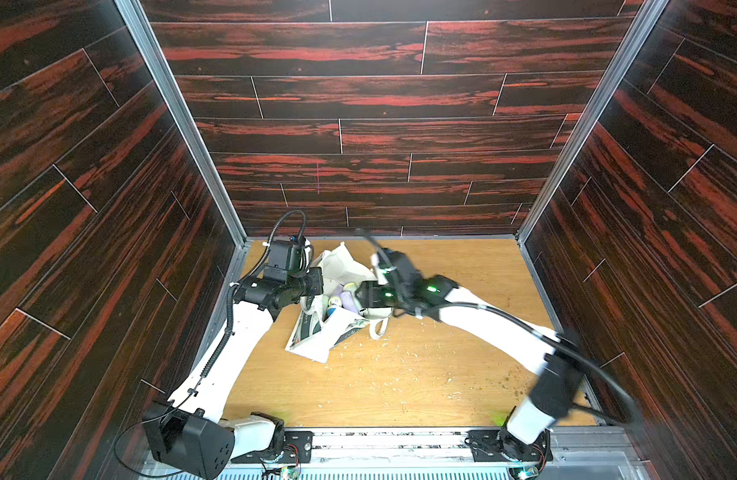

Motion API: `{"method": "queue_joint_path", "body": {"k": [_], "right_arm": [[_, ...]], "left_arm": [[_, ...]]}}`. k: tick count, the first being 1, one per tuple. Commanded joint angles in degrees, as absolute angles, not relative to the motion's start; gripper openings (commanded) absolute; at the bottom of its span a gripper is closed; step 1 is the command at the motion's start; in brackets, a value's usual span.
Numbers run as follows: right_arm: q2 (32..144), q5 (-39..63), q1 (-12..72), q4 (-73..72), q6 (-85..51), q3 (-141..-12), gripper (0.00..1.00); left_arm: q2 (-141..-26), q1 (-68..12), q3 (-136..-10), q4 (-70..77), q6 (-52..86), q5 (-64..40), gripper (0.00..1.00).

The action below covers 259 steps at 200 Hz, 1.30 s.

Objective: Put the flashlights into the tote bags
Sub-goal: Place the flashlight in the canvas bag, then place the canvas bag at the center of the board.

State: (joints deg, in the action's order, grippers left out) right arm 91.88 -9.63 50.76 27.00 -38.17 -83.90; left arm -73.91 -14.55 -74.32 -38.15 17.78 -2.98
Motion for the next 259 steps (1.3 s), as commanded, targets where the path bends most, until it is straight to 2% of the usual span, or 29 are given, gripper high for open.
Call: {"method": "queue_joint_path", "body": {"k": [1, 47, 122, 145, 200, 259], "right_arm": [[86.51, -15.40, 49.90, 26.84, -42.72, -76.49, 0.75], [83.55, -8.53, 47.33, 21.50, -47.94, -66.26, 0.73], [89.25, -3.30, 45.30, 16.39, -49.09, -67.28, 0.71], [91.67, -2.51, 44.37, 17.56, -49.64, -69.12, 0.68], [97.44, -0.23, 43.47, 19.27, -49.94, -72.94, 0.48], [97.62, -0.32, 42.50, 20.33, -48.82, -75.90, 0.09]], "left_arm": [[-74.03, -14.16, -76.29, -40.29, 17.05, 2.16, 0.00], [-74.38, -14.00, -76.11, -40.33, 17.07, 2.69, 0.00], [-74.09, -13.98, -75.94, -40.29, 16.97, 2.43, 0.00], [-74.07, -13.98, -75.89, -40.33, 16.98, 2.47, 0.00], [-74.22, -14.04, -75.85, -40.34, 17.14, 1.96, 0.00], [-75.03, -14.06, -76.59, -40.16, 17.49, 0.66, 0.00]]}}
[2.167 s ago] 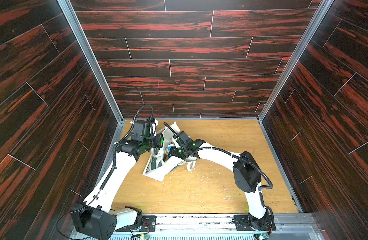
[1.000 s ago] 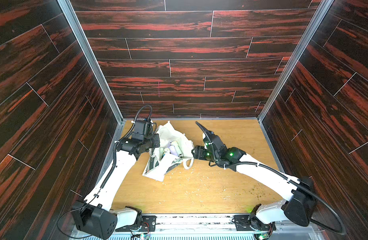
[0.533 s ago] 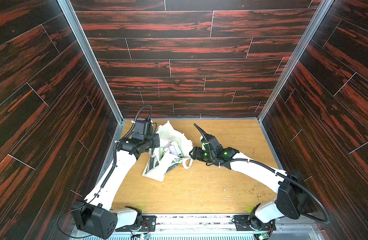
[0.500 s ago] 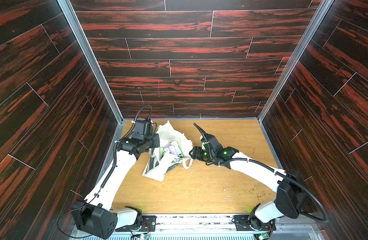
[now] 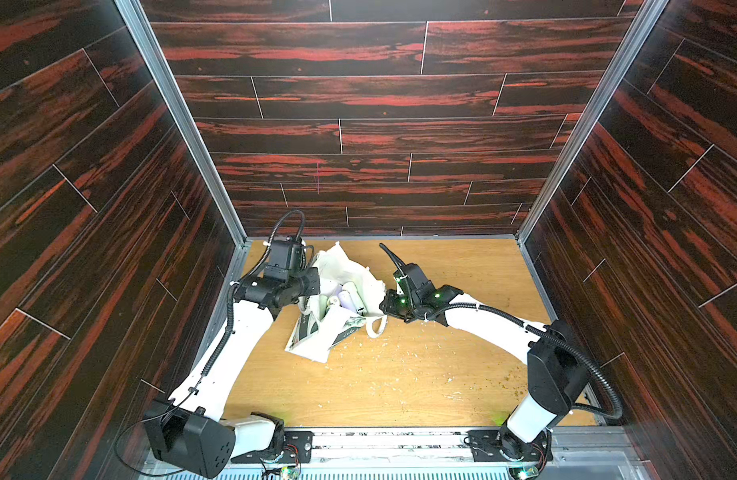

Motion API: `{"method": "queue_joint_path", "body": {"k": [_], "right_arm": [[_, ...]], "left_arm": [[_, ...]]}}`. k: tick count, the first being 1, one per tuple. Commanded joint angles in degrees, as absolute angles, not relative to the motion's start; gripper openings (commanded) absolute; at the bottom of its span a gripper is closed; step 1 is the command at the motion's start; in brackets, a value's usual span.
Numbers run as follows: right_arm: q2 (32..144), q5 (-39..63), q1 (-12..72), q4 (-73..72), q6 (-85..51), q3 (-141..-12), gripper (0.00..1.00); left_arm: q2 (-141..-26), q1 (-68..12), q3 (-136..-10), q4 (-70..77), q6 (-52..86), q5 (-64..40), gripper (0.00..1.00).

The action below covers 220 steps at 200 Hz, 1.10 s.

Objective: Put the flashlights into the tote bags
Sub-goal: Place the canvas bag at the center of the board.

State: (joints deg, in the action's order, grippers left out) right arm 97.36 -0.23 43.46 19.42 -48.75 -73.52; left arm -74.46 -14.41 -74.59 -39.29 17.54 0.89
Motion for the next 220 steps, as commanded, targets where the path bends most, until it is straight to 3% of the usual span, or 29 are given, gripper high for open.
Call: {"method": "queue_joint_path", "body": {"k": [1, 20, 128, 220], "right_arm": [[97.64, -0.29, 42.39, 20.36, -48.80, -75.96, 0.08], [96.54, -0.36, 41.15, 21.41, -47.88, -77.17, 0.00], [93.25, 2.54, 28.86, 29.70, -40.30, -86.75, 0.00], [95.05, 2.08, 26.74, 36.80, -35.60, -96.55, 0.00]], "left_arm": [[-75.00, -14.02, -76.61, -40.16, 17.49, 0.64, 0.00], [-75.79, -14.02, -77.37, -40.09, 17.92, -0.04, 0.00], [-87.07, -16.61, -86.13, -36.78, 25.57, -9.19, 0.00], [-92.59, -21.88, -89.13, -33.67, 30.16, -10.51, 0.00]]}}
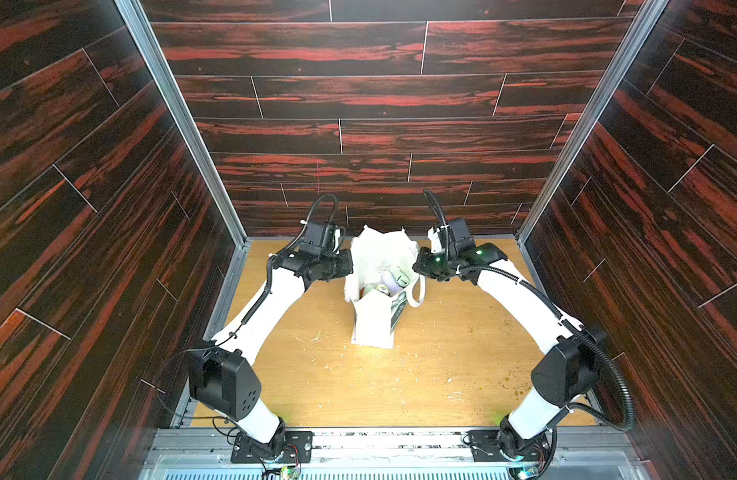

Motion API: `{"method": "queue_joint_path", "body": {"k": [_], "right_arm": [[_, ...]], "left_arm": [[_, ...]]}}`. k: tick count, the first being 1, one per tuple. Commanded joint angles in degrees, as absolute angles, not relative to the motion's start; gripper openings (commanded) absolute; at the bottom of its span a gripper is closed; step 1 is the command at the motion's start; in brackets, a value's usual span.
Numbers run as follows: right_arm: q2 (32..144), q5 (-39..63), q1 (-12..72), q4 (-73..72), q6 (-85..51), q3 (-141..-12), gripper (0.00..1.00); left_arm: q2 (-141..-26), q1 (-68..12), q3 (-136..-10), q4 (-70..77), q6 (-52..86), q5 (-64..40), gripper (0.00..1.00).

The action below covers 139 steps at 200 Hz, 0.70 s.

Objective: Put the flashlights into the tote bags
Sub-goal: Place the canvas bag at the center of the board.

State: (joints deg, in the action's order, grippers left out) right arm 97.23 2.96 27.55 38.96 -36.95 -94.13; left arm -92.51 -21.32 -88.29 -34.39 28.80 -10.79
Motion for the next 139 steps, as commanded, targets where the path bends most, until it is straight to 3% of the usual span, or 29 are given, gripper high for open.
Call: {"method": "queue_joint_path", "body": {"k": [1, 18, 32, 48, 82, 113, 126, 139], "right_arm": [[95.08, 2.10, 26.73, 36.81, -35.60, -96.53, 0.00], [95.62, 2.35, 26.63, 36.83, -35.51, -96.18, 0.00], [95.65, 2.52, 26.63, 36.59, -35.53, -96.22, 0.07], [95.47, 2.64, 26.51, 36.64, -35.23, -97.03, 0.20], [94.35, 1.74, 26.50, 37.78, -34.22, -99.31, 0.69], [89.07, -3.30, 26.50, 37.33, -32.95, -97.50, 0.88], [84.85, -8.69, 26.44, 35.20, -32.86, -93.48, 0.98], [79.63, -15.49, 26.25, 31.23, -32.59, -87.17, 0.99]], "left_arm": [[-92.66, -21.88, -89.04, -33.62, 30.15, -10.44, 0.00], [-93.20, -21.84, -87.98, -33.49, 30.58, -9.89, 0.00], [-93.43, -21.88, -88.13, -33.75, 30.50, -9.76, 0.00], [-93.10, -21.83, -88.73, -33.79, 30.50, -9.46, 0.15], [-91.18, -21.80, -92.11, -35.62, 29.81, -6.56, 0.62], [-85.12, -21.79, -92.38, -37.22, 28.09, 1.87, 0.95], [-80.93, -21.71, -89.49, -36.96, 27.07, 8.18, 0.99], [-75.81, -21.70, -84.09, -34.54, 25.35, 15.18, 0.99]]}}
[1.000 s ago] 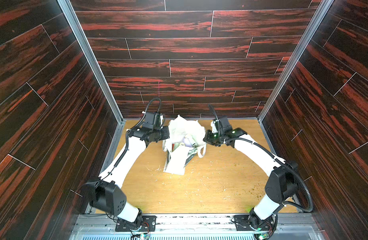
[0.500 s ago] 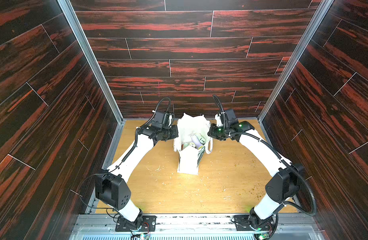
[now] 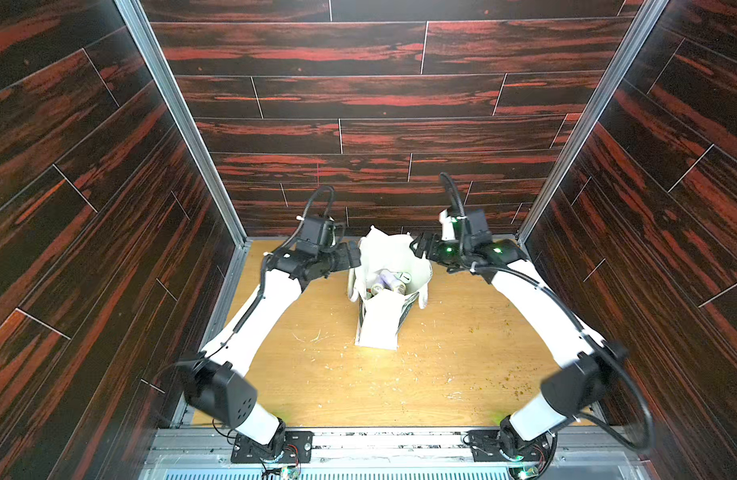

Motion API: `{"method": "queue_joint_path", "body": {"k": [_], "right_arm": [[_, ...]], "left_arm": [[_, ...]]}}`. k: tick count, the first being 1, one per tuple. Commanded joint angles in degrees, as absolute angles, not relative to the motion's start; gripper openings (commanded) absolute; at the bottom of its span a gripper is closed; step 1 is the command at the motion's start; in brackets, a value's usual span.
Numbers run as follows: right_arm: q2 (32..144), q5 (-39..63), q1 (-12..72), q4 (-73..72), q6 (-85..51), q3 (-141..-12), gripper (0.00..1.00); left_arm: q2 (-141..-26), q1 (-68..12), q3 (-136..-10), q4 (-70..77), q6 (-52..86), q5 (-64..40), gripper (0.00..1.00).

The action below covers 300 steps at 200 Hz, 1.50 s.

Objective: Put the flashlights into the tote bags
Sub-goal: Place the canvas bag at the center of the board, then reset both arms

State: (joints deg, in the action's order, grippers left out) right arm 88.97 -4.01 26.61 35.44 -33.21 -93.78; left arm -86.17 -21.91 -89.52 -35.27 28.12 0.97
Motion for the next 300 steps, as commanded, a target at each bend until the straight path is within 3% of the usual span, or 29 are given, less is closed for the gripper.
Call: {"method": "queue_joint_path", "body": {"k": [1, 29, 56, 77, 95, 133, 176, 256, 300], "right_arm": [[79.28, -16.05, 26.26, 31.00, -32.56, -86.74, 0.99], [70.55, -33.34, 25.47, 23.39, -31.98, -73.33, 0.99], [63.96, -43.32, 22.33, 7.95, -27.35, -57.04, 0.97], [61.55, -41.68, 17.55, -4.09, -21.81, -46.57, 0.97], [62.28, -41.73, 14.11, -11.19, -17.72, -39.98, 0.97], [70.81, -41.02, 9.67, -18.06, -13.09, -34.18, 0.97], [77.60, -33.49, 6.87, -30.91, -5.67, -28.21, 0.97], [81.36, -12.67, 1.22, -54.06, -0.63, -19.28, 0.97], [87.14, -11.27, -0.26, -67.84, -1.05, -14.98, 0.97]], "left_arm": [[-75.43, -21.70, -83.71, -34.37, 25.20, 15.90, 0.99], [-65.83, -21.47, -71.37, -28.17, 24.17, 34.90, 0.99], [-59.13, -20.87, -57.66, -14.29, 14.37, 43.22, 0.99], [-53.49, -17.71, -43.58, 3.54, 6.77, 40.29, 0.99], [-51.68, -12.13, -36.52, 9.00, 8.14, 35.81, 0.99], [-59.91, -6.58, -27.79, 19.40, 6.44, 34.47, 0.99], [-71.53, -4.59, -24.30, 28.65, 3.50, 33.93, 0.99], [-81.30, 1.34, -22.15, 45.03, 6.73, 15.83, 0.99], [-89.36, 1.38, -21.56, 54.27, 7.93, 18.74, 0.99]]}}
